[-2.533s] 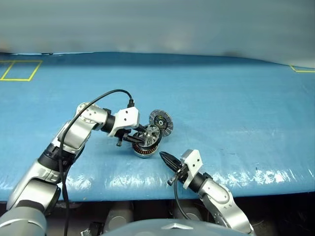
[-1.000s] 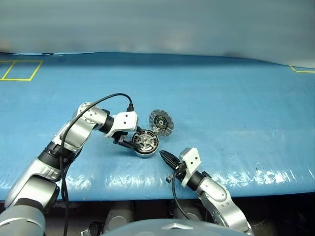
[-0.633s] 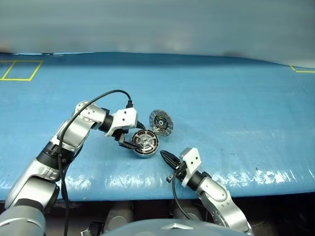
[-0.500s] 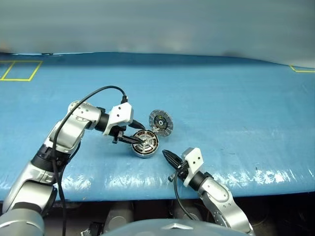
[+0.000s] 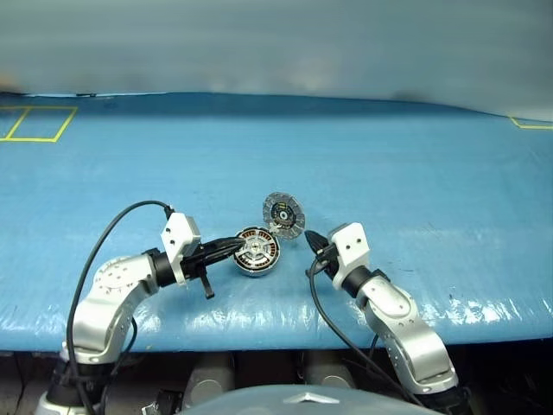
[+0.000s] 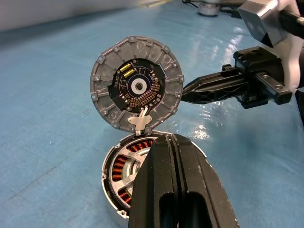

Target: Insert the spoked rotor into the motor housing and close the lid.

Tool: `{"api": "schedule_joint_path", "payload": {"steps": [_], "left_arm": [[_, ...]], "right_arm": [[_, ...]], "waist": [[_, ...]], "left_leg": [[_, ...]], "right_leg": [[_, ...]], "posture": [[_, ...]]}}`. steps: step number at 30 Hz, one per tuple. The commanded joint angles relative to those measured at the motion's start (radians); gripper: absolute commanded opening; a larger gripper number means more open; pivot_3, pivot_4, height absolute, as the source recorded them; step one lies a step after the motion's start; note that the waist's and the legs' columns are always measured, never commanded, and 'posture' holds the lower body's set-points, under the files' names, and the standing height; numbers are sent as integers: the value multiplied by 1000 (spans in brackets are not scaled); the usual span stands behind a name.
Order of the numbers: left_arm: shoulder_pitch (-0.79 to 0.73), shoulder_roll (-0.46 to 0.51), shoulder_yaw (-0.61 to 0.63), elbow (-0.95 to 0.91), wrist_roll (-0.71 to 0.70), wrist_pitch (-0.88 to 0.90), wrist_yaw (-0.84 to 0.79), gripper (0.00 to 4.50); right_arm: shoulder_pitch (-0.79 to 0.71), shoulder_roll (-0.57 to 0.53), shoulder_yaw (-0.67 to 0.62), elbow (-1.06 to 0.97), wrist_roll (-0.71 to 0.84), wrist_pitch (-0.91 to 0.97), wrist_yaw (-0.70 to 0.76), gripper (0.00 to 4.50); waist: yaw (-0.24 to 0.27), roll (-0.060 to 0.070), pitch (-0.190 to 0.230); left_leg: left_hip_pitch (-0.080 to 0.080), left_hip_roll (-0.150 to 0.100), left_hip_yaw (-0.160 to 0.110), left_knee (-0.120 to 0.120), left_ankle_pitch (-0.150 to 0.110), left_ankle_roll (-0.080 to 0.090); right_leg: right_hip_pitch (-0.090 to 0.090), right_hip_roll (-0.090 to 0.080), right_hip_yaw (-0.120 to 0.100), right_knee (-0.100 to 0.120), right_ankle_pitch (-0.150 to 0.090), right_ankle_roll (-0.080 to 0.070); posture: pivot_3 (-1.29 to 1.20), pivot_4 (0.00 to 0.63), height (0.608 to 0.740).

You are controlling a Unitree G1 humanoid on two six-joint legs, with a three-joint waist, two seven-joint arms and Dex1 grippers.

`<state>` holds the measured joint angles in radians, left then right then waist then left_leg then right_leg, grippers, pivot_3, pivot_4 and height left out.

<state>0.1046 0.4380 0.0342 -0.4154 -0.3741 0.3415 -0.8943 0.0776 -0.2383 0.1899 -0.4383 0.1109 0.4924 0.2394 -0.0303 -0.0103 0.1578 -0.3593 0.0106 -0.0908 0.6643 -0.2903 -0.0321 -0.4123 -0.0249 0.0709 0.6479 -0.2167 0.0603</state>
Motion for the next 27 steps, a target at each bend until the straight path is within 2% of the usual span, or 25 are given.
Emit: {"api": "schedule_joint_path", "payload": {"steps": [1, 7, 10, 14, 18, 21, 27], "left_arm": [[93, -68, -3, -73, -20, -99, 62, 45], [214, -147, -42, -55, 6, -231, 114, 45], [228, -163, -58, 30, 84, -355, 138, 45], [213, -185, -49, 149, 55, -428, 128, 45], [197, -174, -48, 219, 36, -447, 108, 45], [176, -173, -41, 256, 19, -451, 100, 45], [164, -174, -41, 282, 25, -473, 99, 45]], "right_arm": [[-86, 40, -37, -54, 9, 117, -51, 0], [-242, 30, -40, -35, 33, 199, 2, 0], [-322, 26, -59, 17, 52, 213, 31, 0], [-388, 14, -63, 79, 70, 212, 74, 0], [-414, 12, -65, 120, 119, 237, 133, 0], [-405, 3, -39, 121, 166, 272, 199, 0], [-383, 34, -8, 63, 252, 313, 253, 0]], "waist": [[0, 0, 0], [-8, 1, 0], [-9, 1, 0], [-8, 1, 0], [-10, 1, 0], [-11, 2, 0], [-17, 2, 0]], "left_leg": [[0, 0, 1, 0, 0, 0], [0, 0, 2, 0, 0, 0], [0, 0, 2, 0, 0, 0], [0, 0, 2, 0, 0, 1], [-1, 0, 2, -1, 0, 1], [-1, 0, 2, -1, 0, 1], [-1, 0, 2, -2, 0, 1]], "right_leg": [[0, 0, 0, 0, 0, -1], [0, 0, 1, -1, -2, 1], [0, 0, 1, -2, -2, 1], [1, 0, 1, -2, -1, 0], [0, 0, 1, -3, 1, -3], [0, 0, 1, -3, 4, 2], [0, 1, 0, -3, 3, 2]], "posture": [[0, 150, 740], [0, 150, 740], [0, 150, 740], [0, 150, 740], [0, 150, 740], [0, 150, 740], [0, 150, 740]]}}
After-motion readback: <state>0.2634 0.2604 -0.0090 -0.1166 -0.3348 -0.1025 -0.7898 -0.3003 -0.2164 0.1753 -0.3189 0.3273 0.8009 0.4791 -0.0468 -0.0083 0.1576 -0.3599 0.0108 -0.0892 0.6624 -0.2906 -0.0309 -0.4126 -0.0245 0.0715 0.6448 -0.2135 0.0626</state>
